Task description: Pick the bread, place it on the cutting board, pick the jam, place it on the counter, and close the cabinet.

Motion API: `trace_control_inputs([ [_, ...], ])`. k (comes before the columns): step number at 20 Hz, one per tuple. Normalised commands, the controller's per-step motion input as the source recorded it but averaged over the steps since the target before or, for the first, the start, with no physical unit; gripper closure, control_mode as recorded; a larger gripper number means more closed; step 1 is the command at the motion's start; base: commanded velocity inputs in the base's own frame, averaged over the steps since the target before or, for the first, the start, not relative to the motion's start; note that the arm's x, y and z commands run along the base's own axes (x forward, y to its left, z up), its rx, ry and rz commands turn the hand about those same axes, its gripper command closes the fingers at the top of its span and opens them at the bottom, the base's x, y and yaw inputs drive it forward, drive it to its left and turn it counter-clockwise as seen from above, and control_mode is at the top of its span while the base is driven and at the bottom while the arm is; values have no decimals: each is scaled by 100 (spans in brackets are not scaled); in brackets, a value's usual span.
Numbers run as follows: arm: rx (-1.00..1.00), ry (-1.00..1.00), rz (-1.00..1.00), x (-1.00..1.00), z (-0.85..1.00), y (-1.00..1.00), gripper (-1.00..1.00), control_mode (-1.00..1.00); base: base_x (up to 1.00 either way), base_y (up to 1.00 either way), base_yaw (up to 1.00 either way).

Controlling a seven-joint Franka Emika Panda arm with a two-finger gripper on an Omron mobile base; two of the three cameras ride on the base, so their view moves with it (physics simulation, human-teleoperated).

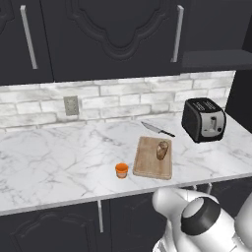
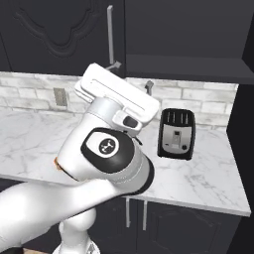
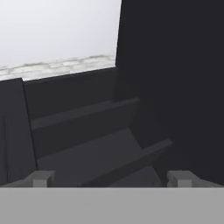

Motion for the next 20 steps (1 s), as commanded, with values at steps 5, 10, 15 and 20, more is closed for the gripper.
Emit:
trace_control_inputs([
  [5,0,9,0,-67,17,-24,-100,-100,0,0,0],
  [10,0,10,0,-60,19,-23,-100,-100,0,0,0],
  [15,0,8,0,-36,12,-21,-100,-100,0,0,0],
  [20,0,4,0,-28,1,-35,-100,-100,0,0,0],
])
